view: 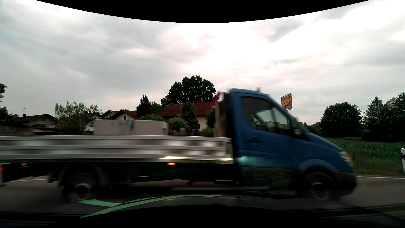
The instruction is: Follow the waypoints while adhering to traffic rules and regulations
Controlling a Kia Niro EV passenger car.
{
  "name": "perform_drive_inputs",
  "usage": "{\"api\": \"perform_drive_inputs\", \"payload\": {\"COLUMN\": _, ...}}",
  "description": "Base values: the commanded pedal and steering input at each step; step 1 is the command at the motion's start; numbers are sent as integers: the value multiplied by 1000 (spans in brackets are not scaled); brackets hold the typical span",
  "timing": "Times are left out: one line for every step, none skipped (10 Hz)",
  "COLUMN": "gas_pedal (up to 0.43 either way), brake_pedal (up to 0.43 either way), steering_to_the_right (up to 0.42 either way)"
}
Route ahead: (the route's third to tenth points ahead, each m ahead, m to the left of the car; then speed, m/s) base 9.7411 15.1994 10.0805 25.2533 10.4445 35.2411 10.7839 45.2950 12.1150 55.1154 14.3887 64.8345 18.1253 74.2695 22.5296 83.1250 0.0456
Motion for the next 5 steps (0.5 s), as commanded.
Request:
{"api": "perform_drive_inputs", "payload": {"gas_pedal": 0, "brake_pedal": 0, "steering_to_the_right": -259}}
{"api": "perform_drive_inputs", "payload": {"gas_pedal": 0, "brake_pedal": 0, "steering_to_the_right": -269}}
{"api": "perform_drive_inputs", "payload": {"gas_pedal": 0, "brake_pedal": 0, "steering_to_the_right": -278}}
{"api": "perform_drive_inputs", "payload": {"gas_pedal": 0, "brake_pedal": 0, "steering_to_the_right": -293}}
{"api": "perform_drive_inputs", "payload": {"gas_pedal": 39, "brake_pedal": 0, "steering_to_the_right": -310}}
